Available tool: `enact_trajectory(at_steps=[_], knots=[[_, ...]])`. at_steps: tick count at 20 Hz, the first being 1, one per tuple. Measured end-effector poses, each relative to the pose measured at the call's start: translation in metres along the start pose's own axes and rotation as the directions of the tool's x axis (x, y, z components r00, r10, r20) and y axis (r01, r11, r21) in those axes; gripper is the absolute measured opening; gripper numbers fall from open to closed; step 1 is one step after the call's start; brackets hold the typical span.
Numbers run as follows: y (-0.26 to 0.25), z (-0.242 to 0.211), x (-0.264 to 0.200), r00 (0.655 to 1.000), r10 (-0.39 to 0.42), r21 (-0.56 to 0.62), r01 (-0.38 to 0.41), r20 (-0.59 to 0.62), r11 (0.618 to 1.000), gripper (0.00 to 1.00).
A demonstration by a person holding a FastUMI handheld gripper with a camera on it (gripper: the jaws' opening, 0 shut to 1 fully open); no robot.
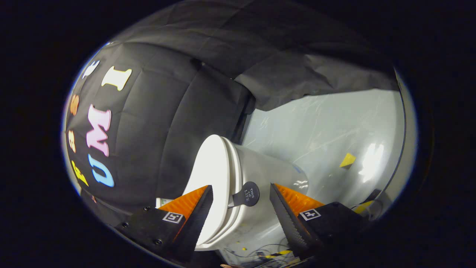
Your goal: Open the toilet lid.
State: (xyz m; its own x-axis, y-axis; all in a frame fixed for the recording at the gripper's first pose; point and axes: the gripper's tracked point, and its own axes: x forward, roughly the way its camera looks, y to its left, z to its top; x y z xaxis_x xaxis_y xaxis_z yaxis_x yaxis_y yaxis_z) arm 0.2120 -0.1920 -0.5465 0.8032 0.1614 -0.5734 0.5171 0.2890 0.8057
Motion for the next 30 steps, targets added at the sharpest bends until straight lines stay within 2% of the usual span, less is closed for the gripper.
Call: enact_trajectory(at_steps=[6, 8, 13, 15, 16, 17, 24, 27, 30], knots=[[-0.008, -0.008, 0.023, 0.998, 0.051, 0.106, -0.048, -0.025, 0.993, 0.97], [-0.015, -0.012, 0.033, 0.998, 0.052, 0.139, -0.048, -0.028, 0.989, 0.90], [-0.023, -0.014, 0.043, 0.995, 0.096, 0.233, -0.088, -0.024, 0.968, 0.19], [-0.021, -0.010, 0.047, 0.991, 0.131, 0.262, -0.127, 0.003, 0.957, 0.18], [-0.028, 0.021, 0.052, 0.991, 0.132, 0.267, -0.132, 0.018, 0.954, 0.18], [-0.023, -0.010, 0.045, 0.990, 0.139, 0.285, -0.139, 0.021, 0.948, 0.05], [-0.010, -0.011, 0.041, 0.988, 0.152, 0.263, -0.152, 0.022, 0.953, 0.05], [0.002, -0.009, 0.036, 0.991, 0.127, 0.184, -0.132, 0.036, 0.974, 0.05], [0.029, -0.006, 0.021, 0.989, 0.141, 0.110, -0.145, 0.042, 0.983, 0.05]])
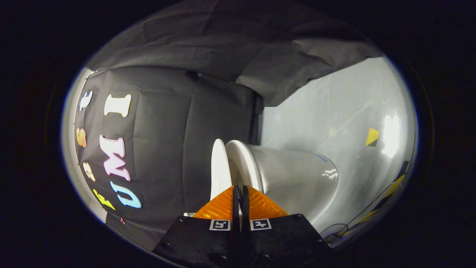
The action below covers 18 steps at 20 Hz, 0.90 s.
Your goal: Open the toilet lid.
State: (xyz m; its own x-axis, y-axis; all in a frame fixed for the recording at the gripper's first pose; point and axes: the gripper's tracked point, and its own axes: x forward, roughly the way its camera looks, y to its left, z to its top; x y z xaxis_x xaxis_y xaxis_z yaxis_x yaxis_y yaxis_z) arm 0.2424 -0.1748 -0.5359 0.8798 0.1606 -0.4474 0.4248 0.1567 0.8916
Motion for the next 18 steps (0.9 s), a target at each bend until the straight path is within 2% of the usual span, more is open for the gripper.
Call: enact_trajectory(at_steps=[3, 7, 11, 18], knots=[[0.040, -0.007, -0.014, 1.000, 0.021, -0.105, -0.019, 0.018, 0.994, 0.05], [0.105, -0.027, -0.030, 0.998, 0.056, -0.254, -0.048, 0.024, 0.966, 0.05], [0.177, -0.053, -0.047, 0.991, 0.125, -0.382, -0.099, 0.044, 0.919, 0.05], [0.260, -0.108, -0.071, 0.983, 0.168, -0.552, -0.099, 0.076, 0.828, 0.05]])
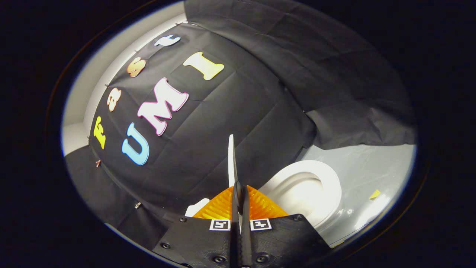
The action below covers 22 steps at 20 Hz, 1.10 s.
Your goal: Open the toilet lid.
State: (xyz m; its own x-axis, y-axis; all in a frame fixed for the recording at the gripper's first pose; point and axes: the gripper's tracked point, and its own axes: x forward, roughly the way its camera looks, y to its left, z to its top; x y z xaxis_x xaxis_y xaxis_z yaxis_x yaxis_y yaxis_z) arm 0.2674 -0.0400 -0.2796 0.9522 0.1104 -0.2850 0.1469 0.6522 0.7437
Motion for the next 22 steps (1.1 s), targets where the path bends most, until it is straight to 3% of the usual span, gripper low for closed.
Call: enact_trajectory(at_steps=[5, 9, 18, 22], knots=[[0.058, -0.014, -0.005, 1.000, -0.008, -0.139, 0.011, 0.023, 0.990, 0.05], [0.108, -0.034, -0.011, 1.000, 0.010, -0.288, -0.003, 0.026, 0.958, 0.05], [0.203, -0.096, -0.017, 1.000, 0.000, -0.586, 0.013, 0.022, 0.810, 0.05], [0.232, -0.126, -0.015, 1.000, 0.001, -0.714, 0.019, 0.027, 0.700, 0.05]])
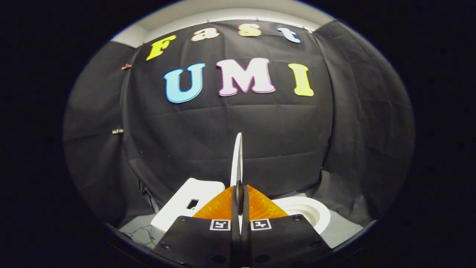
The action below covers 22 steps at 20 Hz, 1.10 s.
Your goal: Open the toilet lid.
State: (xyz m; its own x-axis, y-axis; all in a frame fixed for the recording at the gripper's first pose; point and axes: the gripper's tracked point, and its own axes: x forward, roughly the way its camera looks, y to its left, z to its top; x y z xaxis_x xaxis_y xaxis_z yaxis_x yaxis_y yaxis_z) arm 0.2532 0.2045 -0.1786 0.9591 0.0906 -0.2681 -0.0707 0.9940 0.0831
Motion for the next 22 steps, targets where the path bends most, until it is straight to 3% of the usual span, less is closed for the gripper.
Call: enact_trajectory(at_steps=[3, 14, 18, 20, 21, 22], knots=[[0.025, -0.003, -0.002, 1.000, 0.001, -0.075, -0.002, -0.001, 0.997, 0.05], [0.087, -0.017, 0.000, 0.998, 0.053, -0.172, -0.056, -0.025, 0.983, 0.05], [0.076, -0.014, -0.003, 0.998, 0.039, -0.120, -0.044, -0.048, 0.992, 0.05], [0.077, -0.009, -0.007, 0.996, 0.073, -0.060, -0.076, -0.045, 0.995, 0.11], [0.076, -0.006, -0.008, 0.996, 0.085, -0.036, -0.086, -0.035, 0.996, 0.19], [0.075, -0.001, -0.013, 0.996, 0.092, -0.019, -0.092, -0.023, 0.996, 0.36]])
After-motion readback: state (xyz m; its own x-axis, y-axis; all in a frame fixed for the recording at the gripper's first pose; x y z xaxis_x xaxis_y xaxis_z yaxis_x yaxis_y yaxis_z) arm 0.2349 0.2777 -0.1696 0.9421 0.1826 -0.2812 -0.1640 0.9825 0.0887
